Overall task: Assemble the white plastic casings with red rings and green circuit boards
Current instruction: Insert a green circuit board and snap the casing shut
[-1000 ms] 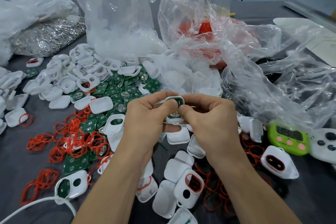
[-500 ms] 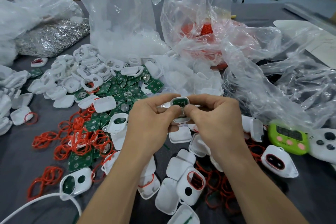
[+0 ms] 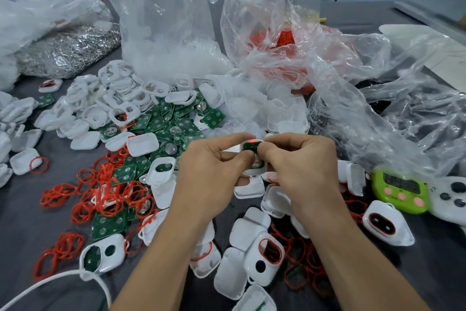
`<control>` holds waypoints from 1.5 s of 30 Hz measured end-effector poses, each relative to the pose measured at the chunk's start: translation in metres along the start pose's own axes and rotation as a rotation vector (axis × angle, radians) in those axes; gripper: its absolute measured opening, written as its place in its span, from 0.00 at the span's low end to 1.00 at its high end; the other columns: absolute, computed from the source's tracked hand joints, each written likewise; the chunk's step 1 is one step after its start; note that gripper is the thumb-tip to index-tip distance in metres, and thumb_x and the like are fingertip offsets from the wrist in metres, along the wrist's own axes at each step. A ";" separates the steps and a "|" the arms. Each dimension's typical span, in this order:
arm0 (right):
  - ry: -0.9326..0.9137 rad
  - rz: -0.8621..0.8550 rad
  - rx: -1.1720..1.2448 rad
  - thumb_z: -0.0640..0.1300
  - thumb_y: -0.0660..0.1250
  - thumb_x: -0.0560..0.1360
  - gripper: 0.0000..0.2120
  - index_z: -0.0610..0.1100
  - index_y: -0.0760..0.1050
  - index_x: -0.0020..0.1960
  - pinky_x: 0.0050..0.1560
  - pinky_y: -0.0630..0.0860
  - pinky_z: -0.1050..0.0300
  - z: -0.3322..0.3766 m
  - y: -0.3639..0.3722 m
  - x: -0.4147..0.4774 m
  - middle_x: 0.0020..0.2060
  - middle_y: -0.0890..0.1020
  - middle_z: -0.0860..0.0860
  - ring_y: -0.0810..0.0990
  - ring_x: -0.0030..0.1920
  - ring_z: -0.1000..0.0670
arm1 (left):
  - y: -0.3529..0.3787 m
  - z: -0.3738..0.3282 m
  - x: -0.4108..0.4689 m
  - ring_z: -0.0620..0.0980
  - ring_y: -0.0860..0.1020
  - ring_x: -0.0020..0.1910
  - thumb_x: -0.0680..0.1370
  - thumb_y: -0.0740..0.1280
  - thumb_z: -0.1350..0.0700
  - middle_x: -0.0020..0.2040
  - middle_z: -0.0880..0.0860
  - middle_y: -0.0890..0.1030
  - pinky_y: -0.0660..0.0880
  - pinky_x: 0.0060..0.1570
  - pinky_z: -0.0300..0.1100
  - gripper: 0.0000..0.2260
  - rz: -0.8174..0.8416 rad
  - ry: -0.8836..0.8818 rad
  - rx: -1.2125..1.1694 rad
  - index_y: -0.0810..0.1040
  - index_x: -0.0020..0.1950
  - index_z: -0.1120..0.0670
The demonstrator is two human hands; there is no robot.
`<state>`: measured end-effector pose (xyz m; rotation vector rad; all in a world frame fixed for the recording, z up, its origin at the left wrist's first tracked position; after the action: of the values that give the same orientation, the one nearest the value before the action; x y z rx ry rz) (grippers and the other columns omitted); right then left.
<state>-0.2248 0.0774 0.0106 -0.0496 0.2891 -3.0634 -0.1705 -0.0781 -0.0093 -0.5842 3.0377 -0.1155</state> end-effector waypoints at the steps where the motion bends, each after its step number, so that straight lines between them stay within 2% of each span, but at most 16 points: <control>1: 0.003 0.018 0.009 0.50 0.75 0.62 0.07 0.63 0.85 0.37 0.42 0.86 0.48 -0.001 0.002 0.000 0.31 0.86 0.56 0.86 0.34 0.54 | -0.001 0.000 0.001 0.48 0.85 0.33 0.78 0.72 0.62 0.37 0.51 0.87 0.83 0.36 0.42 0.13 -0.008 -0.002 0.001 0.87 0.53 0.44; 8: 0.012 0.110 -0.070 0.54 0.77 0.64 0.06 0.55 0.85 0.40 0.43 0.86 0.42 0.000 0.002 0.004 0.33 0.86 0.53 0.87 0.36 0.51 | 0.003 -0.008 -0.002 0.43 0.83 0.30 0.78 0.72 0.63 0.31 0.47 0.85 0.80 0.34 0.35 0.13 0.037 0.030 0.048 0.86 0.54 0.45; 11: -0.008 0.153 -0.160 0.52 0.78 0.66 0.04 0.53 0.85 0.38 0.43 0.86 0.42 0.003 -0.001 0.007 0.32 0.86 0.52 0.87 0.35 0.49 | 0.003 -0.010 -0.005 0.42 0.83 0.29 0.78 0.73 0.63 0.33 0.46 0.86 0.76 0.33 0.31 0.14 0.055 0.042 0.140 0.85 0.56 0.44; 15: -0.072 0.174 -0.305 0.48 0.79 0.69 0.06 0.51 0.85 0.35 0.40 0.85 0.48 0.008 -0.003 0.009 0.29 0.85 0.54 0.85 0.32 0.52 | 0.007 -0.012 -0.008 0.40 0.82 0.27 0.77 0.73 0.61 0.30 0.43 0.84 0.73 0.32 0.28 0.14 0.073 0.073 0.273 0.86 0.58 0.44; 19: -0.117 0.122 -0.377 0.49 0.78 0.68 0.07 0.52 0.84 0.32 0.32 0.79 0.63 0.010 -0.003 0.008 0.26 0.83 0.58 0.82 0.29 0.58 | 0.005 -0.011 -0.008 0.43 0.83 0.28 0.77 0.73 0.62 0.31 0.45 0.85 0.74 0.33 0.30 0.14 0.062 0.075 0.278 0.86 0.57 0.44; 21: -0.125 0.097 -0.359 0.48 0.78 0.67 0.07 0.52 0.84 0.32 0.29 0.75 0.67 0.010 -0.005 0.008 0.26 0.82 0.58 0.81 0.28 0.59 | 0.006 -0.010 -0.007 0.43 0.84 0.28 0.77 0.73 0.62 0.33 0.45 0.86 0.75 0.32 0.29 0.15 0.050 0.062 0.225 0.86 0.55 0.42; 22: -0.117 0.104 -0.323 0.48 0.79 0.68 0.06 0.53 0.84 0.33 0.29 0.76 0.67 0.009 -0.006 0.009 0.26 0.83 0.57 0.82 0.28 0.58 | 0.006 -0.009 -0.007 0.43 0.84 0.29 0.77 0.73 0.62 0.33 0.45 0.86 0.76 0.31 0.29 0.15 0.041 0.051 0.190 0.85 0.53 0.41; 25: -0.013 0.183 -0.112 0.46 0.79 0.70 0.04 0.53 0.86 0.38 0.33 0.83 0.56 0.002 -0.007 0.012 0.32 0.86 0.51 0.87 0.33 0.50 | 0.010 -0.008 -0.006 0.45 0.85 0.30 0.77 0.73 0.62 0.34 0.47 0.86 0.78 0.32 0.32 0.15 0.030 0.027 0.103 0.85 0.51 0.39; 27: 0.066 0.253 -0.003 0.44 0.78 0.72 0.03 0.52 0.87 0.42 0.36 0.84 0.53 -0.003 -0.005 0.013 0.36 0.88 0.49 0.88 0.36 0.49 | 0.009 -0.007 -0.004 0.48 0.85 0.32 0.77 0.73 0.63 0.35 0.49 0.87 0.80 0.33 0.35 0.17 0.014 0.015 0.055 0.86 0.46 0.37; 29: 0.095 0.349 0.008 0.44 0.77 0.70 0.05 0.52 0.87 0.46 0.36 0.82 0.58 -0.005 0.002 0.011 0.38 0.88 0.48 0.87 0.35 0.50 | 0.006 -0.004 -0.002 0.50 0.85 0.32 0.77 0.74 0.63 0.35 0.52 0.87 0.83 0.35 0.41 0.16 -0.012 -0.007 -0.002 0.86 0.46 0.39; 31: 0.092 0.416 -0.020 0.43 0.77 0.69 0.10 0.53 0.86 0.49 0.37 0.81 0.61 -0.005 0.007 0.007 0.38 0.88 0.48 0.87 0.35 0.50 | 0.002 -0.002 0.001 0.49 0.84 0.30 0.76 0.74 0.63 0.34 0.54 0.86 0.83 0.36 0.43 0.13 -0.037 -0.026 -0.055 0.87 0.51 0.44; 33: 0.071 0.408 -0.036 0.40 0.77 0.71 0.10 0.55 0.86 0.48 0.38 0.82 0.61 -0.003 0.007 0.006 0.37 0.88 0.49 0.87 0.35 0.49 | 0.001 -0.001 0.002 0.48 0.83 0.29 0.76 0.74 0.64 0.34 0.55 0.86 0.83 0.34 0.42 0.12 -0.039 -0.039 -0.092 0.87 0.52 0.48; 35: 0.052 0.372 -0.055 0.40 0.77 0.72 0.11 0.56 0.87 0.45 0.38 0.82 0.60 -0.003 0.007 0.006 0.35 0.87 0.49 0.87 0.35 0.50 | 0.001 -0.001 0.001 0.48 0.83 0.29 0.76 0.74 0.64 0.34 0.56 0.86 0.83 0.35 0.42 0.12 -0.031 -0.036 -0.094 0.87 0.52 0.47; 40: 0.123 0.298 -0.014 0.38 0.80 0.70 0.10 0.53 0.88 0.43 0.39 0.81 0.56 -0.009 0.010 0.006 0.34 0.87 0.47 0.84 0.32 0.49 | 0.000 -0.002 0.000 0.51 0.84 0.30 0.77 0.74 0.63 0.35 0.55 0.86 0.84 0.37 0.44 0.12 -0.031 -0.018 -0.052 0.87 0.53 0.46; 45: 0.108 0.392 0.044 0.39 0.78 0.73 0.09 0.53 0.87 0.45 0.40 0.82 0.57 -0.005 0.013 0.004 0.36 0.88 0.46 0.86 0.35 0.49 | -0.004 -0.003 0.000 0.49 0.84 0.30 0.76 0.74 0.63 0.34 0.56 0.86 0.83 0.35 0.42 0.11 -0.040 -0.015 -0.078 0.87 0.52 0.47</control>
<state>-0.2281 0.0655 0.0036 0.1569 0.2078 -2.6850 -0.1695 -0.0817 -0.0056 -0.6485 3.0284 0.0066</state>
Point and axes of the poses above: each hand's wrist, its own x-axis towards the middle knuckle, its own y-axis out of the palm, z = x × y, the point moved 8 cm from there along x, towards the middle knuckle
